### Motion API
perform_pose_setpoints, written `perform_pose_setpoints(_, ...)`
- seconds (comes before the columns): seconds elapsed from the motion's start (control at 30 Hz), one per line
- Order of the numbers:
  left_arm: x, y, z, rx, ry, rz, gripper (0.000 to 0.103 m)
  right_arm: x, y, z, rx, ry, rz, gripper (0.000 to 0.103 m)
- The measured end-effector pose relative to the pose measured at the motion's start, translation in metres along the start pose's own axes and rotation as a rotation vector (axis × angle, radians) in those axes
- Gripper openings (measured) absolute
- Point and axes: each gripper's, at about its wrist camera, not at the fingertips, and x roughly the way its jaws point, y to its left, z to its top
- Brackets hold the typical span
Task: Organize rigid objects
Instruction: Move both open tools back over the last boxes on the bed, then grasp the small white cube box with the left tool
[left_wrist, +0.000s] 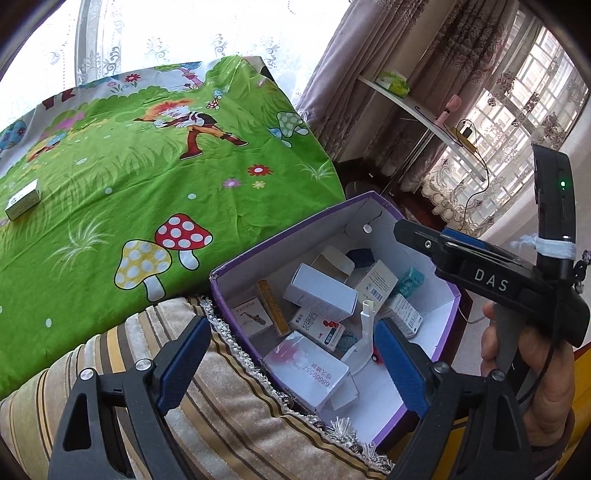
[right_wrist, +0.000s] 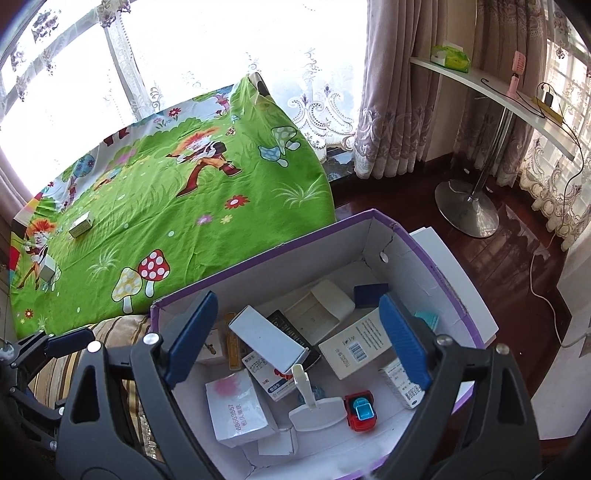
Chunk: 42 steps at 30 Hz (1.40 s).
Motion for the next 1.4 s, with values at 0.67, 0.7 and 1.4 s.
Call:
perform_pose_setpoints(0.67, -0.03, 0.063, 0.009, -0.09, -0.065, 0.072, 0.091, -0.002, 0.045, 0.005, -0.099, 0.006, 0.017, 0.091)
perform_pose_setpoints(0.7, -0.033, 0.07, 0.009, -0.097, -0.069, 0.082, 0.091, -0.001, 0.049, 0.006, -0.107, 0.009, 0.021, 0.091)
perform_pose_setpoints(1.4, -0.07, 0.409, 0.024, -0.623, -0.058, 0.592, 0.091, 0.085, 0.298, 0.064, -0.409, 0.11, 0.297, 0.094)
